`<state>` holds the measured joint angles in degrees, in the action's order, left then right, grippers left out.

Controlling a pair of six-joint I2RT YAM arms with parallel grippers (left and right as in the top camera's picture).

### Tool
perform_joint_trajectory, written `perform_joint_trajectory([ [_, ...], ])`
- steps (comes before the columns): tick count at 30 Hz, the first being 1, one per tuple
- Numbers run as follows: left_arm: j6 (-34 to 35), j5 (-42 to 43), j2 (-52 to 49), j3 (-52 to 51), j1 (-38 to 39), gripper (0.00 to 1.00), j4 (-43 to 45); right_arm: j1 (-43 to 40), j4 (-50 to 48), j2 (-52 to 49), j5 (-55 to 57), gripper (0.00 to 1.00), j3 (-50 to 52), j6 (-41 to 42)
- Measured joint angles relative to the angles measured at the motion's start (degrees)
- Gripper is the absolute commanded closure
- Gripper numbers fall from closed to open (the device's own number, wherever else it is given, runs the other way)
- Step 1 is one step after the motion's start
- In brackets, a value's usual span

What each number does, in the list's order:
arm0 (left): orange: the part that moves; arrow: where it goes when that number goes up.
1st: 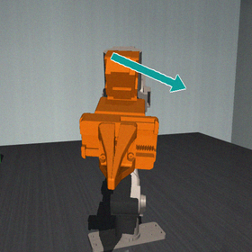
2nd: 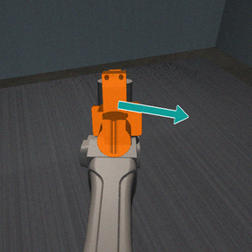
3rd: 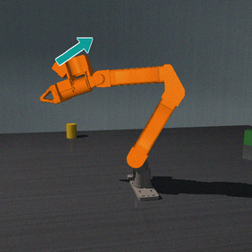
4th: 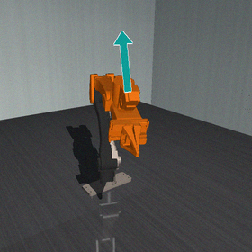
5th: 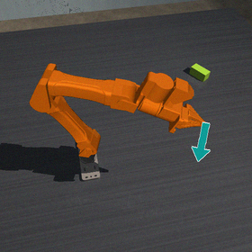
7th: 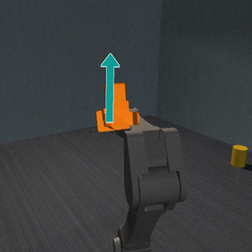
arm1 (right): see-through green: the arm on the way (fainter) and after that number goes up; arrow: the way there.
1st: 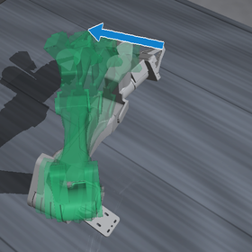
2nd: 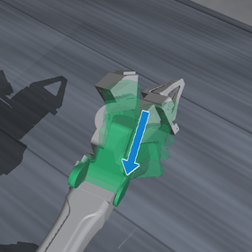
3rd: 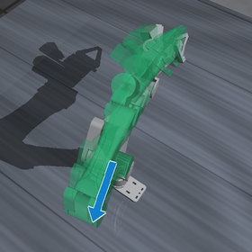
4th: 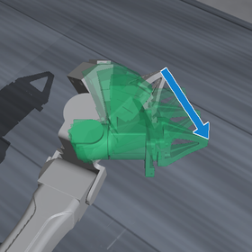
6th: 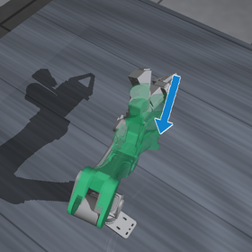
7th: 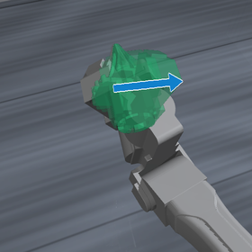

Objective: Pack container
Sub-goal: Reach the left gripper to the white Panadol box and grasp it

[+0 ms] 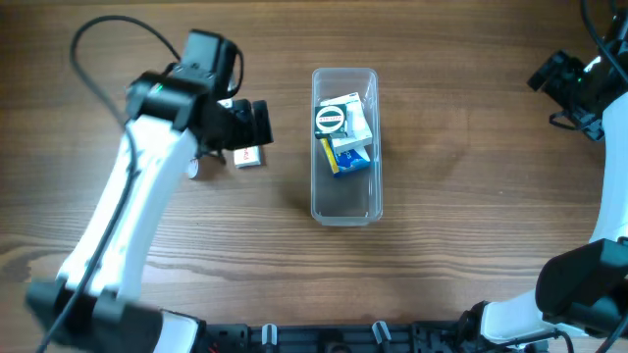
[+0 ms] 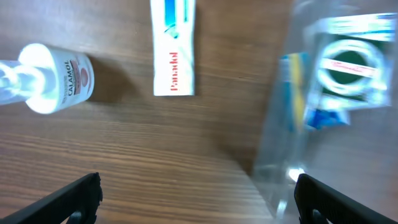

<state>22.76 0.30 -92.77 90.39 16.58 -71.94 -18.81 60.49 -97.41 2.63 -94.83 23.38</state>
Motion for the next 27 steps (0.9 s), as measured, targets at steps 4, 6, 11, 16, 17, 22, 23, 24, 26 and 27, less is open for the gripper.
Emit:
perform_joint_trajectory([
  [4,1.2,0.1,-10.7,0.0,0.3,0.0,1.9,0.0,-0.1,0.0,0.0,0.0,0.0,0.0],
  [6,1.2,0.2,-13.3,0.0,0.3,0.0,3.4,0.0,0.0,0.0,0.0,0.0,0.0,0.0],
  [11,1.2,2.7,-17.5,0.0,-0.3,0.0,7.4,0.0,0.0,0.0,0.0,0.0,0.0,0.0],
  [16,0.7,4.1,-19.6,0.0,-2.9,0.0,10.2,0.0,0.0,0.0,0.0,0.0,0.0,0.0],
  [17,0.7,3.9,-19.8,0.0,-2.9,0.0,10.4,0.0,0.0,0.0,0.0,0.0,0.0,0.0],
  [22,0.5,1.6,-21.1,0.0,-2.9,0.0,10.4,0.0,0.0,0.0,0.0,0.0,0.0,0.0],
  [23,0.5,0.8,-21.5,0.0,-2.9,0.0,10.4,0.0,0.0,0.0,0.0,0.0,0.0,0.0],
  [24,0.4,0.1,-22.2,0.0,-2.9,0.0,10.6,0.0,0.0,0.0,0.0,0.0,0.0,0.0],
  [26,-0.5,-0.5,-24.0,0.0,-2.9,0.0,11.4,0.0,0.0,0.0,0.0,0.0,0.0,0.0],
  [27,-1.1,-0.9,-24.8,0.0,-2.9,0.0,12.0,0.0,0.0,0.0,0.0,0.0,0.0,0.0],
])
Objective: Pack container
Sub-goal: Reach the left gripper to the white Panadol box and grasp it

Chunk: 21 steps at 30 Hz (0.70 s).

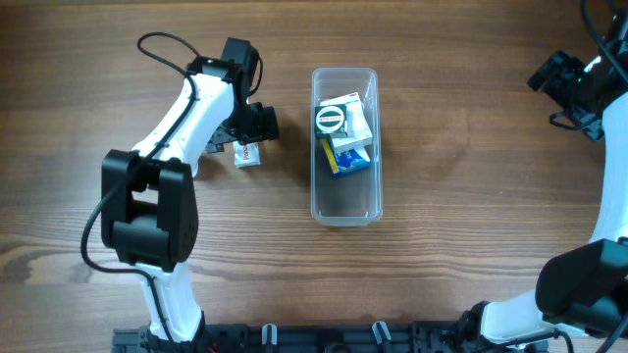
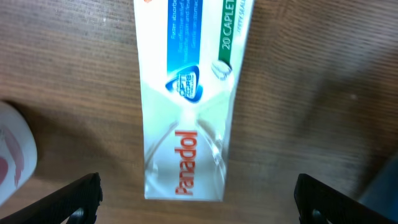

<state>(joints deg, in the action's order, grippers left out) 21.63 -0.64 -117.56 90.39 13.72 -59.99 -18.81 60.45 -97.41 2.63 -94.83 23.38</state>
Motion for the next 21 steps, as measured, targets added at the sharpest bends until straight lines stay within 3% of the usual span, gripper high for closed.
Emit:
perform_joint_trajectory([
  [6,-3.4,-1.8,-1.0,0.0,0.0,0.0,2.6,0.0,0.0,0.0,0.0,0.0,0.0,0.0],
  [21,-3.5,-1.6,-5.0,0.0,0.0,0.0,3.7,0.0,0.0,0.0,0.0,0.0,0.0,0.0],
])
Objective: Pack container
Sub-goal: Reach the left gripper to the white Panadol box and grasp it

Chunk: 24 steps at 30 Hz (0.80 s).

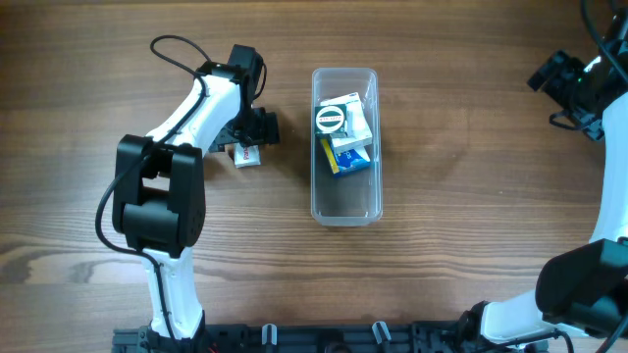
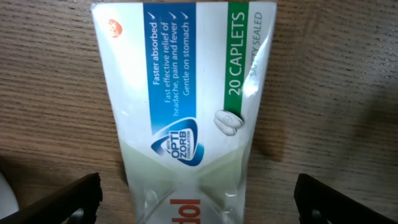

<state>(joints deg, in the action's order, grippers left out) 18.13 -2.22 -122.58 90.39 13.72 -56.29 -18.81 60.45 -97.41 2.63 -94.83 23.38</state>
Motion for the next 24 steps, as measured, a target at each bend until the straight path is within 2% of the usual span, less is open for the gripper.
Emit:
perform_joint_trajectory([
  [2,0.0,0.2,0.0,0.0,0.0,0.04,0.0,0.0,0.0,0.0,0.0,0.0,0.0,0.0],
  [3,0.0,0.2,0.0,0.0,0.0,0.2,0.0,0.0,0.0,0.0,0.0,0.0,0.0,0.0],
  [4,0.1,0.2,0.0,0.0,0.0,0.27,0.0,0.0,0.0,0.0,0.0,0.0,0.0,0.0],
  [5,0.3,0.2,0.0,0.0,0.0,0.21,0.0,0.0,0.0,0.0,0.0,0.0,0.0,0.0],
  [6,0.2,0.2,0.0,0.0,0.0,0.21,0.0,0.0,0.0,0.0,0.0,0.0,0.0,0.0],
  [10,0.4,0.4,0.0,0.0,0.0,0.44,0.0,0.0,0.0,0.0,0.0,0.0,0.0,0.0],
  [13,0.5,0.4,0.0,0.0,0.0,0.52,0.0,0.0,0.0,0.0,0.0,0.0,0.0,0.0],
  [14,0.6,0.4,0.0,0.0,0.0,0.59,0.0,0.0,0.0,0.0,0.0,0.0,0.0,0.0],
  [18,0.6,0.4,0.0,0.0,0.0,0.62,0.0,0.0,0.0,0.0,0.0,0.0,0.0,0.0],
  [21,0.6,0.4,0.0,0.0,0.0,0.58,0.0,0.0,0.0,0.0,0.0,0.0,0.0,0.0],
  [24,0.6,0.4,0.0,0.0,0.0,0.63,-0.2,0.0,0.0,0.0,0.0,0.0,0.0,0.0],
])
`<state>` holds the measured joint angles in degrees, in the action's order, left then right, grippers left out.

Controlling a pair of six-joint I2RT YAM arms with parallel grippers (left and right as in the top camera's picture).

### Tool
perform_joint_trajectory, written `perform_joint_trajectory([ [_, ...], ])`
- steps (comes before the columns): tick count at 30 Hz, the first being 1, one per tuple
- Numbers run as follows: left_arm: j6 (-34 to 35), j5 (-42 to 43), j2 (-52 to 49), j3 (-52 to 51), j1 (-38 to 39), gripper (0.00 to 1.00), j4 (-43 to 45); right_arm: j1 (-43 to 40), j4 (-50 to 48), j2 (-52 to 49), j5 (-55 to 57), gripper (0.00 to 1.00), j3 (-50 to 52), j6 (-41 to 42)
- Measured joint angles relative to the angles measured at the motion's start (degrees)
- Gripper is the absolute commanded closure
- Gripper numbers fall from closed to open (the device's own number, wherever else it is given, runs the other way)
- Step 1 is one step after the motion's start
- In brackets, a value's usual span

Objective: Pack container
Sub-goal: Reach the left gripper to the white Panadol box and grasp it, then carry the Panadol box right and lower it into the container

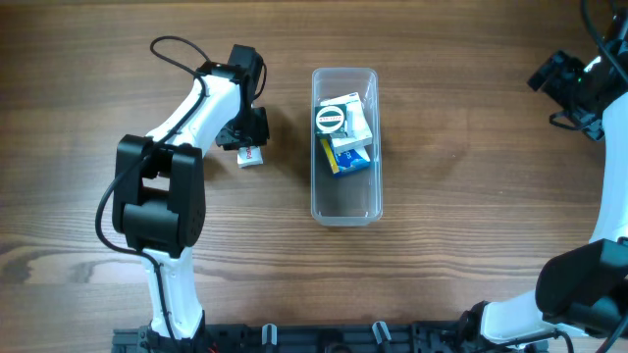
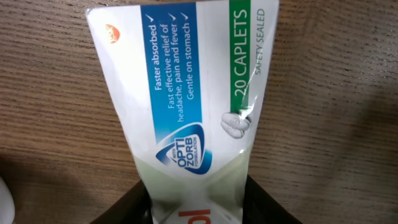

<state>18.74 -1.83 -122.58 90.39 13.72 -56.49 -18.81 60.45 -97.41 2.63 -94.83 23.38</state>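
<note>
A white Panadol box [image 2: 186, 106] with blue and green panels lies flat on the wooden table; overhead only its red-lettered end [image 1: 250, 156] shows under the arm. My left gripper [image 2: 196, 208] is down on it, its dark fingers [image 2: 134, 205] pressed against both long sides of the box near the red-lettered end. A clear plastic container [image 1: 344, 201] stands at the table's middle with a few small packs in its far half. My right gripper [image 1: 549, 76] hovers at the far right edge, away from everything; its jaws cannot be made out.
A white bottle lies just left of the box, only a sliver of it [image 2: 4, 202] showing in the left wrist view. The near half of the container holds nothing. The left arm's black cable [image 1: 172, 49] loops over the far left of the table.
The left gripper's fingers, wide apart at the frame's corners before, now sit closed against both sides of the Panadol box. The box has tilted slightly. The right arm is unchanged.
The left gripper was open high above the table, with the bottle, the Panadol box and the container all below. It then stood lower over the box, then lower still with fingers either side. Now it is shut on the box, which still lies on the table.
</note>
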Motion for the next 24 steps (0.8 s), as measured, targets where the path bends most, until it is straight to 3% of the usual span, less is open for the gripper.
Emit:
perform_joint_trajectory([
  [8,0.0,0.0,1.6,1.6,0.0,0.67,-7.4,0.0,0.0,0.0,0.0,0.0,0.0,0.0],
  [15,0.0,7.3,16.8,4.0,1.4,0.68,-13.8,0.0,0.0,0.0,0.0,0.0,0.0,0.0],
  [18,1.8,10.1,21.7,4.0,7.8,0.67,-15.0,0.0,0.0,0.0,0.0,0.0,0.0,0.0],
  [24,13.2,10.7,23.1,4.1,24.9,0.63,-11.6,0.0,0.0,0.0,0.0,0.0,0.0,0.0],
])
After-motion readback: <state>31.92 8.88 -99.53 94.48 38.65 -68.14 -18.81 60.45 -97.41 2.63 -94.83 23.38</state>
